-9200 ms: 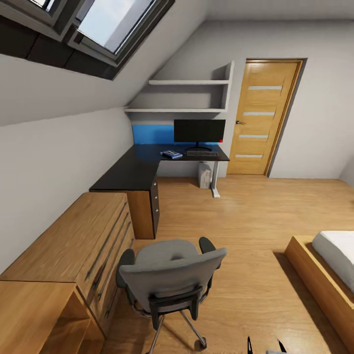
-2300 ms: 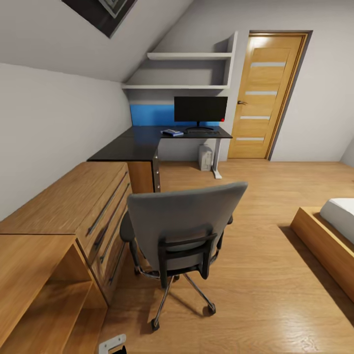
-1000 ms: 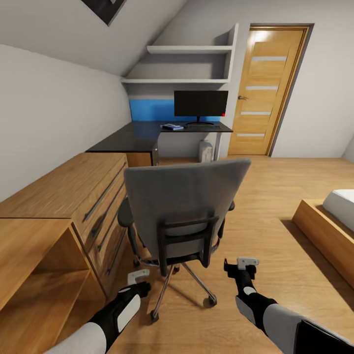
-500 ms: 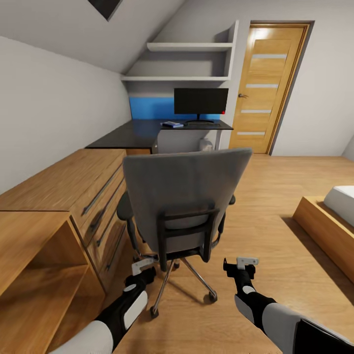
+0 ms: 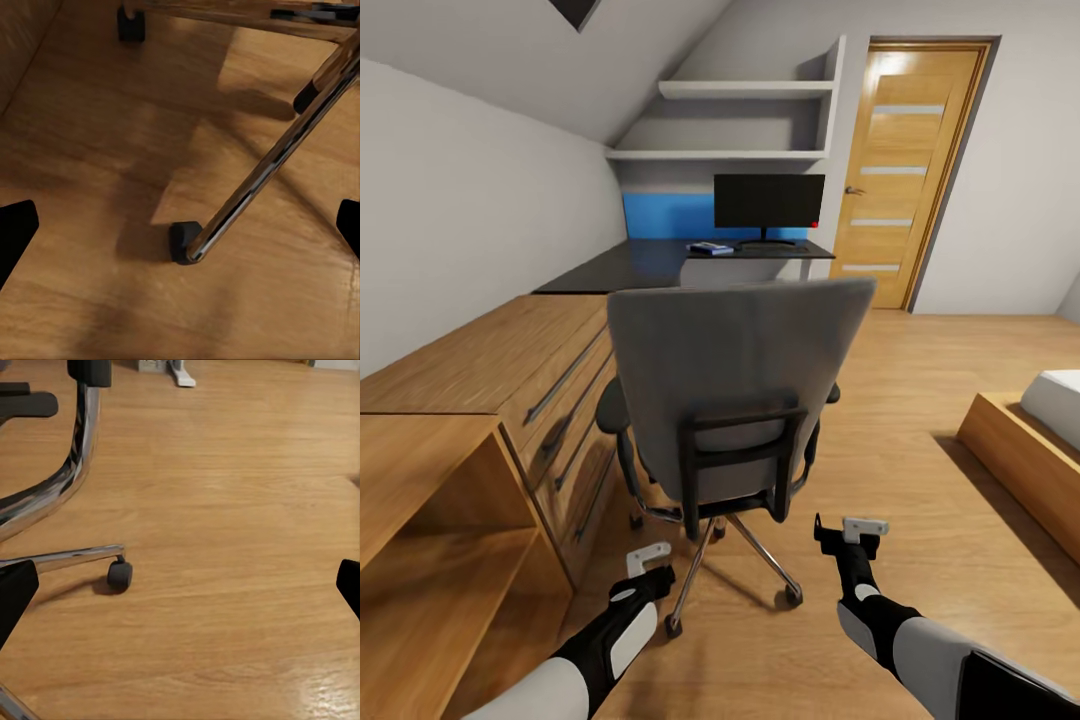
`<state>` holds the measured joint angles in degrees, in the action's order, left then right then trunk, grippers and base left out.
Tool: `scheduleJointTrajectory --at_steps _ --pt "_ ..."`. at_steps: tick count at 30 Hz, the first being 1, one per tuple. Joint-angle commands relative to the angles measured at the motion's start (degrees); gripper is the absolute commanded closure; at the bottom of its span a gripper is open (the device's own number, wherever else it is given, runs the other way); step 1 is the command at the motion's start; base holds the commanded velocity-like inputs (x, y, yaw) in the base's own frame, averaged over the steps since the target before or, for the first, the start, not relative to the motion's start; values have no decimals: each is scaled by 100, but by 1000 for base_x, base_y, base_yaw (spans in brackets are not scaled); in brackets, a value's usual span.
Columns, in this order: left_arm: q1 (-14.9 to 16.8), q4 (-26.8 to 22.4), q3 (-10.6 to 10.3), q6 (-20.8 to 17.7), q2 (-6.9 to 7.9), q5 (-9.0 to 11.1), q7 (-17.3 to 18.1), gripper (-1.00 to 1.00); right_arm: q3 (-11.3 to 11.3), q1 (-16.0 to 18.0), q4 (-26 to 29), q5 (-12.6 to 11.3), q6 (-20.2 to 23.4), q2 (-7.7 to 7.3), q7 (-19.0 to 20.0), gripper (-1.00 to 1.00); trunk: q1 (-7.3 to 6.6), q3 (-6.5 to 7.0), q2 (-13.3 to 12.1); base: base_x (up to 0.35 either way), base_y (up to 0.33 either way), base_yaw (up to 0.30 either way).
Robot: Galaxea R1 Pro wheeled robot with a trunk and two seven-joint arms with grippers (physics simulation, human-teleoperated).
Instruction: In the bedroom, organize the workspace by keeping the computer under the desk, ensuring the monitor is on the desk, placing the keyboard on the desk next to the monitor, placing the mouse on the desk next to the keyboard, moving the folder from the swivel chair onto the desk next to the mouse, stacking the notebook on top of the folder with the pen on top of the notebook, and positioning the swivel chair next to the desk.
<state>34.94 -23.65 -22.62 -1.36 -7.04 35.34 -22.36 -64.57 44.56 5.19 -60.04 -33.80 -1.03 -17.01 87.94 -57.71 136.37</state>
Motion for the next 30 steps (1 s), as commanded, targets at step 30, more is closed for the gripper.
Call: scheduleJointTrajectory --at_steps 30 --pt "4 264 -58 141 10 -10 -3 -100 -38 -8 17 -8 -83 15 -69 -100 197 -147 365 127 0 -18"
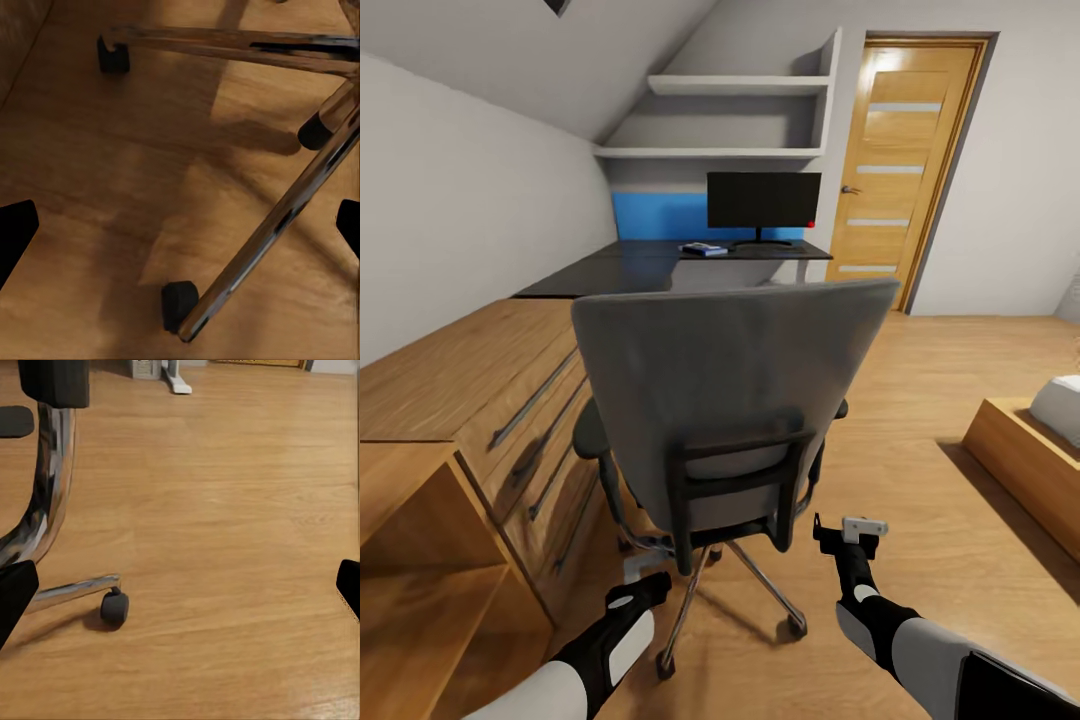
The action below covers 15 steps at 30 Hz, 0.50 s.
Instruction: In the bedroom, organize the workspace by keeping the computer under the desk, ensuring the monitor is on the desk, placing the keyboard on the desk next to the monitor, placing the mouse on the desk next to the keyboard, moving the folder from the swivel chair onto the desk next to the mouse, stacking the notebook on top of the folder with the pen on top of the notebook, and positioning the swivel chair next to the desk.
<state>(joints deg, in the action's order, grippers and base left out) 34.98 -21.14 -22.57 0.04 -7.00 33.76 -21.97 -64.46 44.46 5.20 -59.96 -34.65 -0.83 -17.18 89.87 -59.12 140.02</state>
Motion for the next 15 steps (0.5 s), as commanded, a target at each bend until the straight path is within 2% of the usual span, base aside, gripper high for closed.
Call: scheduleJointTrajectory --at_steps 1,9,15 --pt "0 13 -63 6 5 148 -43 -100 -49 1 16 -14 2 -5 -51 -100 4 -3 0 306 0 -73" --pt "0 14 -63 21 5 146 -59 -100 -45 1 2 -15 2 -12 -49 -100 4 3 0 318 0 -16" --pt "0 14 -70 178 5 148 -61 -100 -40 1 -9 -15 2 -18 -45 -100 4 3 0 321 -55 -1"
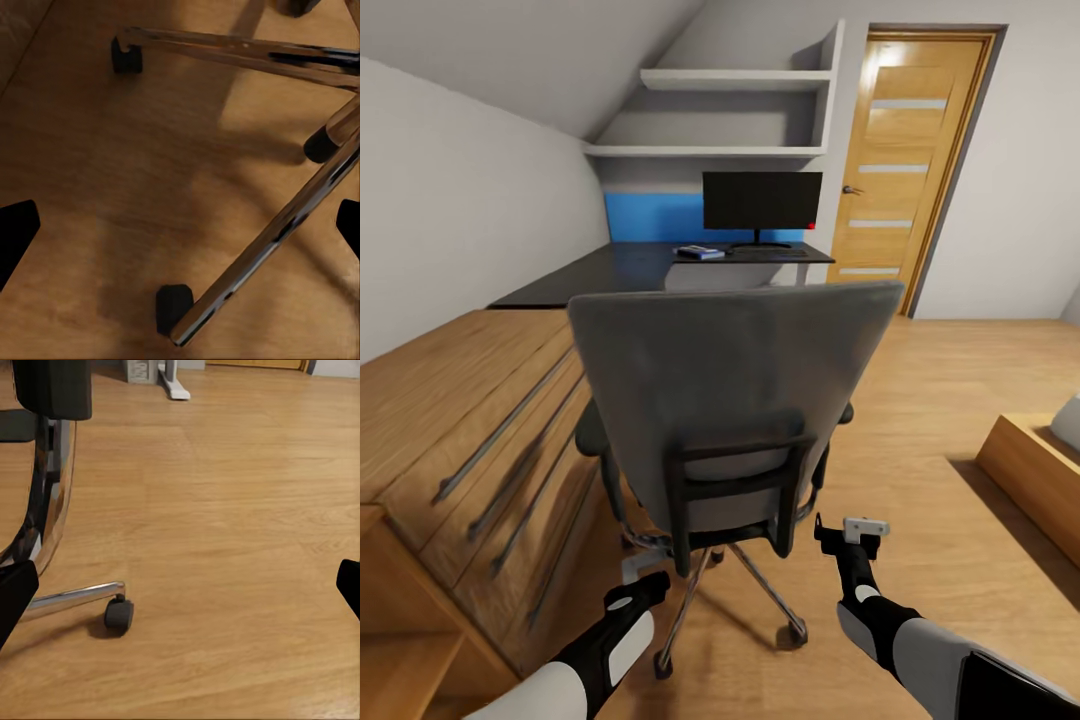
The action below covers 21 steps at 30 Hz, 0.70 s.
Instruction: In the bedroom, organize the workspace by keeping the computer under the desk, ensuring the monitor is on the desk, placing the keyboard on the desk next to the monitor, placing the mouse on the desk next to the keyboard, moving the folder from the swivel chair onto the desk next to the mouse, stacking the notebook on top of the folder with the pen on top of the notebook, and positioning the swivel chair next to the desk.
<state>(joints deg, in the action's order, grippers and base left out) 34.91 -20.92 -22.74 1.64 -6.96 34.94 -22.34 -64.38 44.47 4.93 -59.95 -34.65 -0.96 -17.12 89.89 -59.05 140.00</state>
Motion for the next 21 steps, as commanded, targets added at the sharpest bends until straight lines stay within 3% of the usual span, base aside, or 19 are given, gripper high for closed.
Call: scheduleJointTrajectory --at_steps 1,21 --pt "7 -8 -53 32 0 30 -25 -100 -49 1 17 -15 2 -6 -49 -100 2 -5 2 321 -87 0" --pt "7 -1 -63 56 -7 -9 -23 -100 -47 1 20 -9 -3 -10 -53 -100 2 -5 2 321 -107 0"
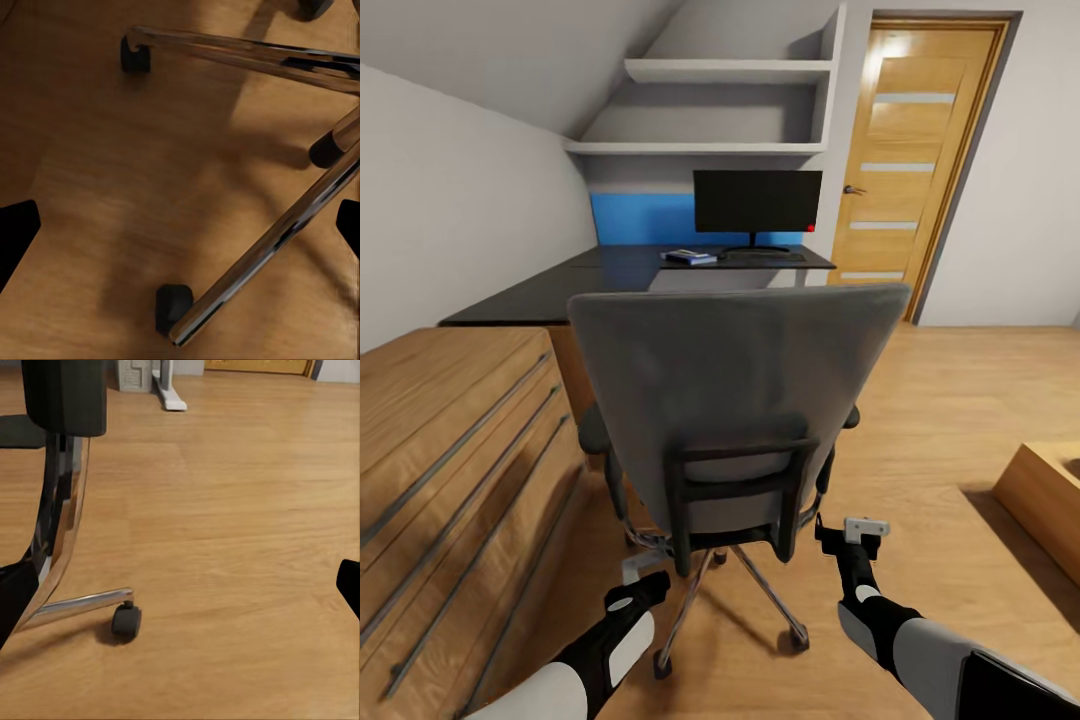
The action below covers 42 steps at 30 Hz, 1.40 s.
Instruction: In the bedroom, organize the workspace by keeping the computer under the desk, ensuring the monitor is on the desk, placing the keyboard on the desk next to the monitor, placing the mouse on the desk next to the keyboard, moving the folder from the swivel chair onto the desk next to the mouse, stacking the notebook on top of the folder with the pen on top of the notebook, and positioning the swivel chair next to the desk.
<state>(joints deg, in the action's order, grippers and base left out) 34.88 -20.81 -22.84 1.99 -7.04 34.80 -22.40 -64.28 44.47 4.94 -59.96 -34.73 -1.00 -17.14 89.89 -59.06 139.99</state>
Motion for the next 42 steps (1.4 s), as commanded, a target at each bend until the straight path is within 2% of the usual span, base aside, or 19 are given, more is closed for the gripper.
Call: scheduleJointTrajectory --at_steps 1,21,26,28,29,32,42 --pt "10 -12 -53 21 1 -3 -17 -100 -55 1 18 -7 4 -6 -51 -100 2 -4 2 321 -116 0" --pt "10 -11 -54 13 -3 -52 3 -100 -96 -12 21 36 1 6 -5 -100 2 20 2 321 -91 -48" --pt "10 -11 -54 -14 1 -52 15 -100 -119 -23 33 395 1 12 0 -100 2 20 2 321 -3 -87" --pt "10 -11 -59 -20 1 -52 16 -100 -120 -25 33 422 1 12 1 -100 2 20 2 321 0 -85" --pt "10 -11 -69 -18 1 -89 17 -100 -120 -31 31 607 1 12 101 -100 2 20 2 321 0 -45" --pt "10 -11 -69 -14 1 -96 17 -100 -120 -34 25 771 1 12 196 -100 2 20 2 321 0 -15" --pt "10 -11 -69 -14 1 -96 17 -100 -125 -34 24 784 1 18 203 -100 2 20 2 321 0 0"
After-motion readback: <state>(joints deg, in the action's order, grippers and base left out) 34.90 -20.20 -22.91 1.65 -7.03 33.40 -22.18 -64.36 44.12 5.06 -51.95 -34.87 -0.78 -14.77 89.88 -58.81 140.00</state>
